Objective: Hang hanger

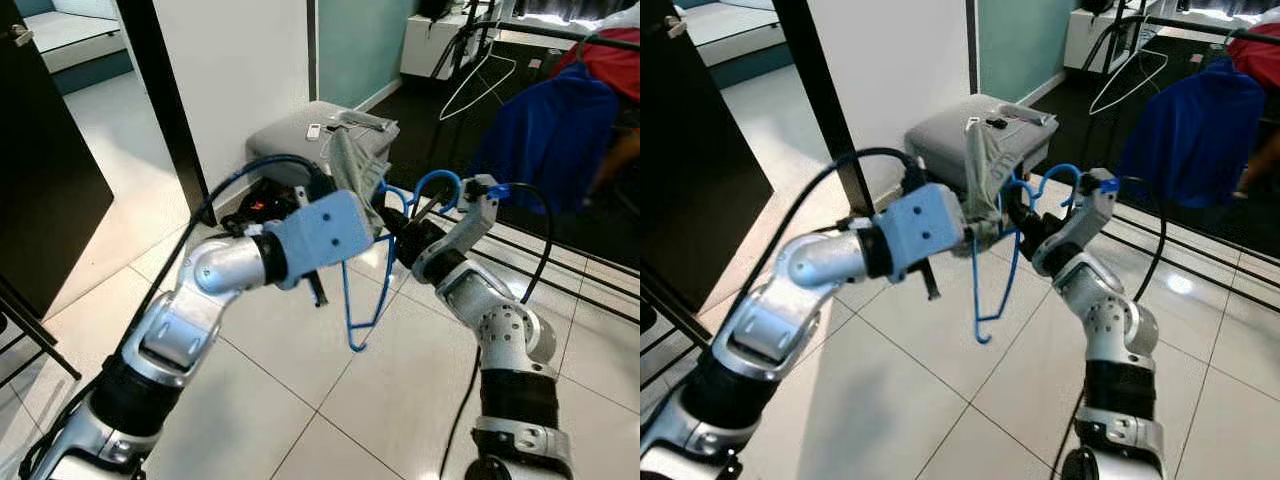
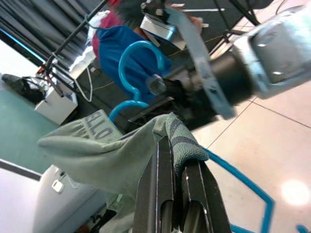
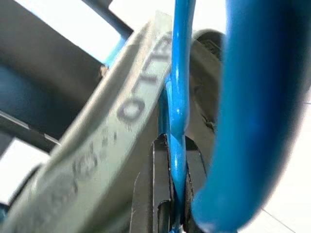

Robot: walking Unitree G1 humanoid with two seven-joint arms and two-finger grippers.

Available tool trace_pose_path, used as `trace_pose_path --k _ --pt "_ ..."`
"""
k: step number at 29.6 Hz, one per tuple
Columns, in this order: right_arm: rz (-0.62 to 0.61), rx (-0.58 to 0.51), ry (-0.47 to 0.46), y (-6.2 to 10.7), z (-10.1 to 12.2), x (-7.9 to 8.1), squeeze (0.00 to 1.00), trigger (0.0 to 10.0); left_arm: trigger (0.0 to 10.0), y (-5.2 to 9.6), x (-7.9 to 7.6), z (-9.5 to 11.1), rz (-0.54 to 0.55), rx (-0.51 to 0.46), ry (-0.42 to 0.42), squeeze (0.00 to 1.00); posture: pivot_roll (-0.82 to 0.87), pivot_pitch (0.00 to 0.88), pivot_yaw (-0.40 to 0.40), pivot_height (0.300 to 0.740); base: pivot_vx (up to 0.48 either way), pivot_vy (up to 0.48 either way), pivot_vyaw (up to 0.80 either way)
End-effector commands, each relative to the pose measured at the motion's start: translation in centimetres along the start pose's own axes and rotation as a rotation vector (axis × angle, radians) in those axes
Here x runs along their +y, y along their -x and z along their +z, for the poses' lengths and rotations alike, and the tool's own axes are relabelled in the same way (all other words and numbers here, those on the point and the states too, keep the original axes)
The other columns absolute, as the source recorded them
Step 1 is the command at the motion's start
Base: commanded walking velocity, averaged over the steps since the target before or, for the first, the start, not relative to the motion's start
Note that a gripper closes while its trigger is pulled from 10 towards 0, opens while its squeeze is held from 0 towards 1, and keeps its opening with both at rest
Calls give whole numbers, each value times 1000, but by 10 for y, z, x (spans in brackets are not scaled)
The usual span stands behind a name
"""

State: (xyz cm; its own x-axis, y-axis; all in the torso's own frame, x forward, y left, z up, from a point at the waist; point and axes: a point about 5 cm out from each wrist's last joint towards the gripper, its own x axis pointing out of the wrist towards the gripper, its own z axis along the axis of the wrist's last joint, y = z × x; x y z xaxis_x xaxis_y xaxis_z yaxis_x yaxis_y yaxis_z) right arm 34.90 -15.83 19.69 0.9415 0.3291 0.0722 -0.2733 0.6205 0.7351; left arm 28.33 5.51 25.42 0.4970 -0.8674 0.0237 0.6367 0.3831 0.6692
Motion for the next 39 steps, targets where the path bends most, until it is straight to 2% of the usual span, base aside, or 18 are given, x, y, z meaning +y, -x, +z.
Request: trace_pose_path --k 1,2,5,10,13,14,19,21,23,26,29,30,32,34,38,39 --pt "12 -50 -72 -5 6 5 0 10000 10000 -2 -10 1 -28 -5 20 0 -45 50 32 740 0 0 0" --pt "12 -50 -72 -5 6 5 0 10000 10000 -2 -10 1 -28 -5 20 0 -45 50 32 740 0 0 0" --pt "32 -127 -156 -10 20 12 0 10000 10000 -4 -23 -2 -53 4 33 0 -45 50 31 740 0 0 0" --pt "34 -163 -187 -11 27 14 0 10000 10000 -5 -28 -4 -62 18 35 0 -46 50 31 740 0 0 0" --pt "25 -191 -185 -10 35 17 0 10000 10000 -3 -33 -13 -75 63 22 0 -51 51 35 740 0 0 0" --pt "19 -201 -176 -11 41 19 0 10000 10000 0 -36 -23 -83 112 2 0 -51 51 35 740 0 0 0" --pt "46 -191 -143 -11 47 26 0 10000 10000 6 -36 -39 -70 186 -12 0 -55 50 38 740 0 0 0" --pt "64 -167 -61 -11 46 31 0 10000 10000 9 -35 -45 -56 216 -20 0 -59 48 37 740 0 0 0" --pt "83 -135 -27 -11 41 34 0 10000 10000 11 -33 -49 -46 232 -19 0 -62 46 37 740 0 0 0" --pt "104 -107 -44 -11 35 37 0 10000 10000 15 -29 -55 -24 256 -6 0 -63 47 36 740 0 0 0" --pt "97 -120 -56 -10 37 37 0 10000 10000 18 -27 -57 -14 269 -10 0 -63 49 36 740 0 0 0" --pt "64 -167 -53 -9 43 33 0 10000 10000 20 -24 -57 -2 269 -8 0 -60 50 35 740 0 0 0" --pt "47 -188 -49 -9 46 31 0 10000 10000 20 -23 -55 2 262 -4 0 -60 50 35 740 0 0 0" --pt "-5 -260 -31 -8 54 26 0 10000 10000 16 -25 -49 0 229 8 0 -57 52 33 740 0 0 0" --pt "-30 -298 -23 -8 59 23 0 10000 10000 13 -28 -45 -6 210 13 0 -57 52 32 740 0 0 0" --pt "-77 -331 -16 -7 64 18 0 10000 10000 11 -30 -44 -9 205 18 0 -57 56 32 740 0 0 0"
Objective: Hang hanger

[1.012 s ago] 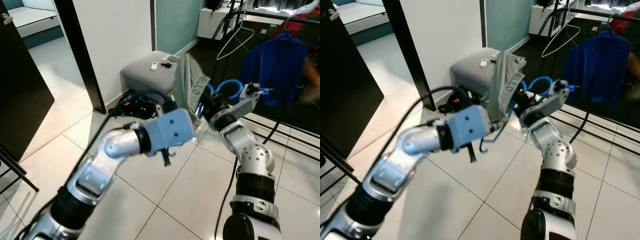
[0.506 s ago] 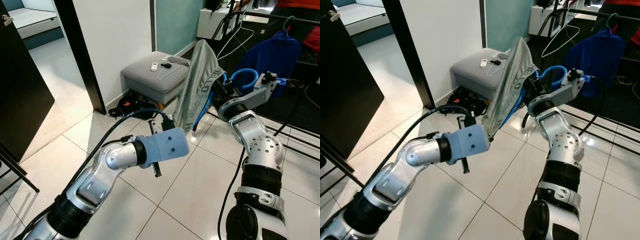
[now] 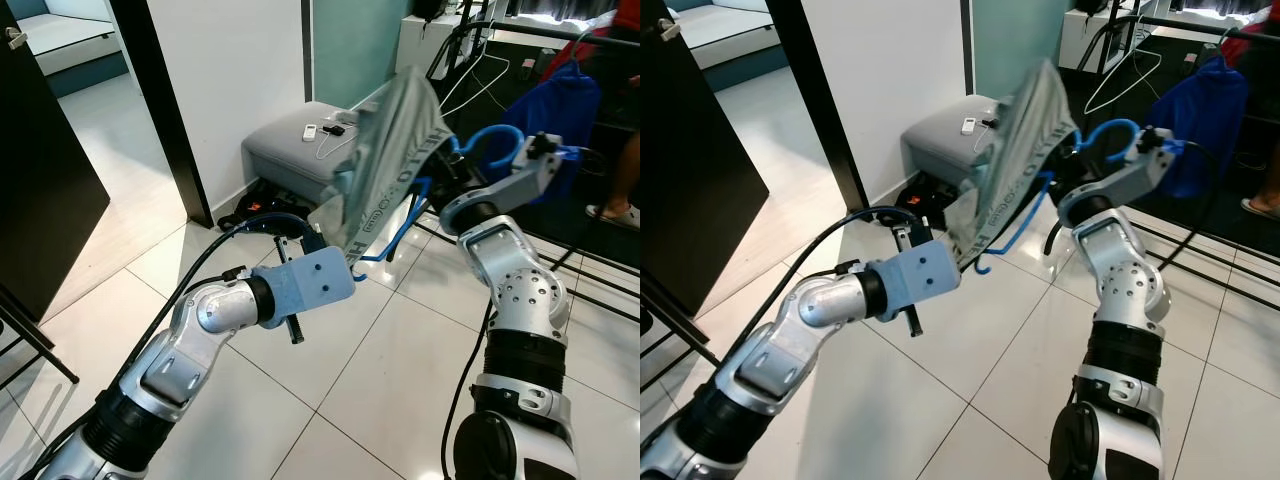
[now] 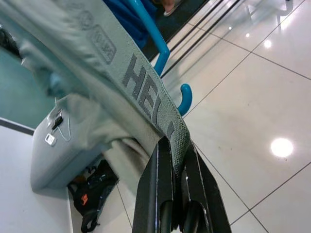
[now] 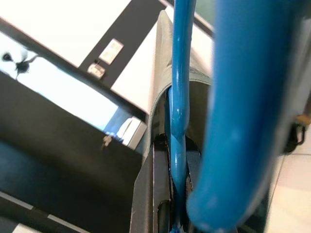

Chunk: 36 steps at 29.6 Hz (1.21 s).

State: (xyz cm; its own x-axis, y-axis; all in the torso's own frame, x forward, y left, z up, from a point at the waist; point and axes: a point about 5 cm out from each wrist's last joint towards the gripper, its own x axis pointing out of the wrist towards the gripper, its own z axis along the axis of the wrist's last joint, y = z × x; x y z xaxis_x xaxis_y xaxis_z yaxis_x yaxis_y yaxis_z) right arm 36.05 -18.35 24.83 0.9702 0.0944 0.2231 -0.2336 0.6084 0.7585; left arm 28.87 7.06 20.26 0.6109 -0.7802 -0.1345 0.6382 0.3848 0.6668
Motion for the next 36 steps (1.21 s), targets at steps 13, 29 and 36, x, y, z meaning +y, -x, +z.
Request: trace_pose_path --k 13,29,36 --pt "-134 -138 148 -1 20 -13 0 10000 10000 -7 -11 17 -23 -84 69 0 -53 59 33 740 0 0 0" --pt "-57 184 674 9 -53 -7 0 10000 10000 -33 2 91 20 -483 481 0 -61 58 34 740 0 0 0" --pt "-87 130 560 5 -35 -11 0 10000 10000 -28 0 75 21 -408 475 0 -61 60 40 740 0 0 0"
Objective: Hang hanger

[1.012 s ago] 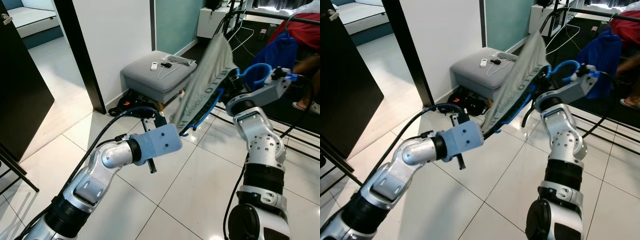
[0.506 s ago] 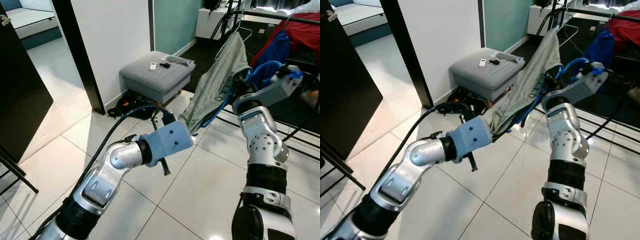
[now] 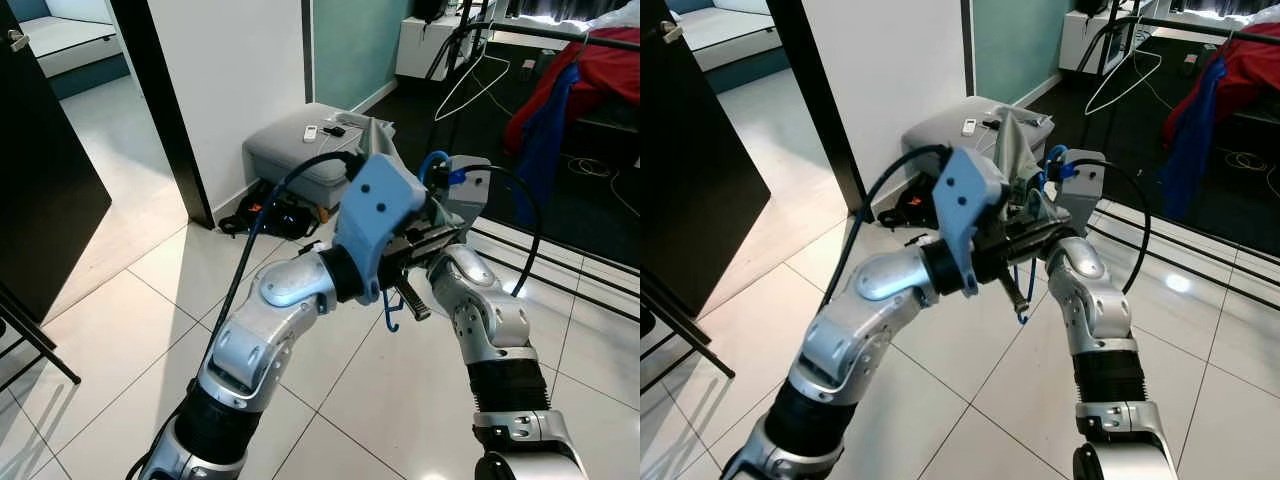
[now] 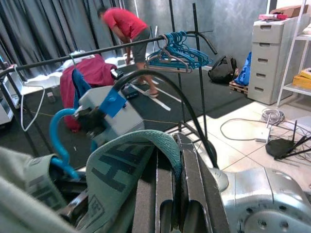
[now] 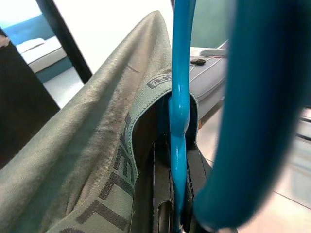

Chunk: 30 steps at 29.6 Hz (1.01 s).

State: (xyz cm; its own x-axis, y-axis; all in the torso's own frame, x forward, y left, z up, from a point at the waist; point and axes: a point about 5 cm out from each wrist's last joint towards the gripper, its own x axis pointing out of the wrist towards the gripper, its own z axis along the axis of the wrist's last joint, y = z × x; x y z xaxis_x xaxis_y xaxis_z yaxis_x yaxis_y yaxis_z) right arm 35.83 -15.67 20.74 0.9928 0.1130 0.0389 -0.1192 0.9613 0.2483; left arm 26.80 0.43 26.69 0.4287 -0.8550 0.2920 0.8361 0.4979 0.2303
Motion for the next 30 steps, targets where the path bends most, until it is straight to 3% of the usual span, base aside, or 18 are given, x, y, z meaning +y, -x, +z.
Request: trace_pose_path --k 1,2,4,7,8,11,16,30 --pt "-4 -34 -78 -2 11 -4 0 10000 10000 9 3 -12 7 70 -28 0 -61 60 40 740 0 0 0" --pt "-7 -46 -127 -2 15 -8 0 10000 10000 13 4 -18 8 109 -58 0 -62 61 41 740 0 0 0" --pt "-7 -46 -127 -2 15 -8 0 10000 10000 13 4 -18 8 109 -58 0 -62 61 41 740 0 0 0" --pt "-35 -145 -464 -2 41 -31 0 10000 10000 41 17 -42 36 278 -201 0 -60 63 37 740 0 0 0" --pt "-35 -145 -464 -2 41 -31 0 10000 10000 41 17 -42 36 278 -201 0 -60 63 37 740 0 0 0" --pt "-40 -217 -651 -2 55 -47 0 10000 10000 59 28 -51 68 362 -287 0 -55 63 33 740 0 0 0" --pt "-37 -245 -741 -3 59 -49 0 10000 10000 62 29 -50 83 364 -305 0 -55 63 33 740 0 0 0" --pt "-61 -302 -930 -6 59 -52 0 10000 10000 51 8 -54 27 343 -400 0 -50 63 33 740 0 0 0"
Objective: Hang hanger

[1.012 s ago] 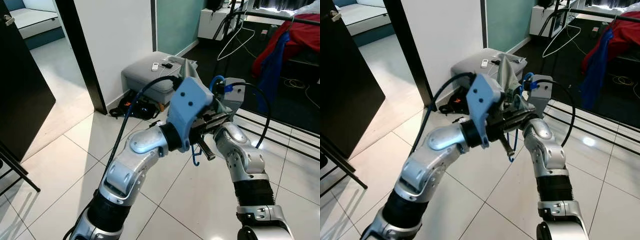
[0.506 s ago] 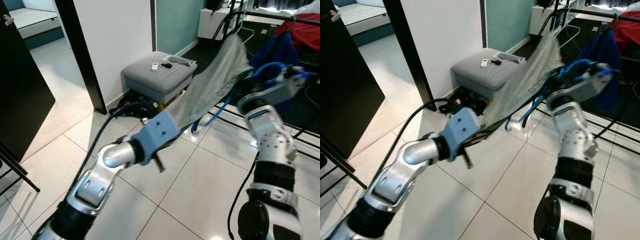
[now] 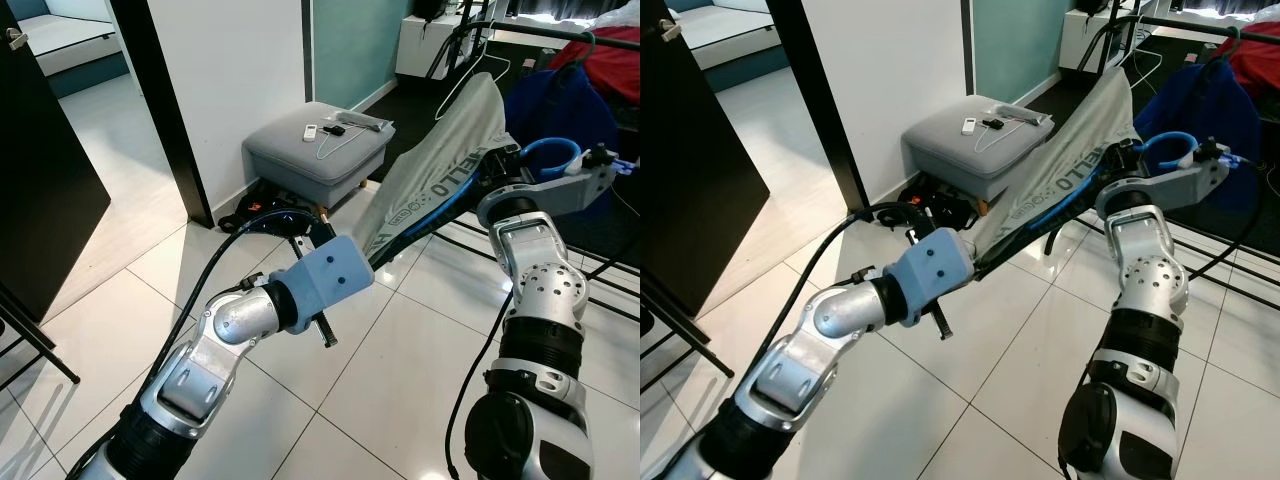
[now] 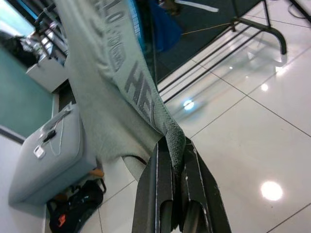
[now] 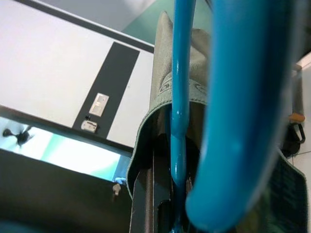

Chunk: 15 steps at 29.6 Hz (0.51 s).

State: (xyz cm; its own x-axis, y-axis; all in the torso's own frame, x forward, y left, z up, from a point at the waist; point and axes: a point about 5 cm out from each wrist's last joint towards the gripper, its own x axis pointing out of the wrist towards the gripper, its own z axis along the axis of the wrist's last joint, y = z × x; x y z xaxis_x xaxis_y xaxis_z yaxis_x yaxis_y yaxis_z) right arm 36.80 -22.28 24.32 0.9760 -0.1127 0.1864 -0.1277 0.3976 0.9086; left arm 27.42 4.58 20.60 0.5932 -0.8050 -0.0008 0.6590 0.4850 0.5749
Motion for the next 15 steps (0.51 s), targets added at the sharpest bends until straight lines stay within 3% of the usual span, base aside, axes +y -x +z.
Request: trace_pose_path --k 1,5,9,11,12,14,15 --pt "22 -21 -36 -3 1 8 0 10000 10000 0 -4 0 -3 0 -10 0 -50 63 33 740 0 0 0" --pt "0 -78 14 -3 8 6 0 10000 10000 -3 -6 6 -8 -30 7 0 -47 62 31 740 0 0 0" --pt "-56 -142 321 -6 14 6 0 10000 10000 -11 -3 42 7 -199 166 0 -42 62 28 740 0 0 0" --pt "-55 -110 479 -7 5 7 0 10000 10000 -15 -1 57 22 -273 230 0 -41 61 27 740 0 0 0" --pt "-55 -110 479 -7 5 7 0 10000 10000 -15 -1 57 22 -273 230 0 -41 61 27 740 0 0 0" --pt "-34 -33 688 -6 -13 9 0 10000 10000 -18 3 71 40 -344 298 0 -41 60 25 740 0 0 0" --pt "-34 -33 688 -6 -13 9 0 10000 10000 -18 3 71 40 -344 298 0 -41 60 25 740 0 0 0"
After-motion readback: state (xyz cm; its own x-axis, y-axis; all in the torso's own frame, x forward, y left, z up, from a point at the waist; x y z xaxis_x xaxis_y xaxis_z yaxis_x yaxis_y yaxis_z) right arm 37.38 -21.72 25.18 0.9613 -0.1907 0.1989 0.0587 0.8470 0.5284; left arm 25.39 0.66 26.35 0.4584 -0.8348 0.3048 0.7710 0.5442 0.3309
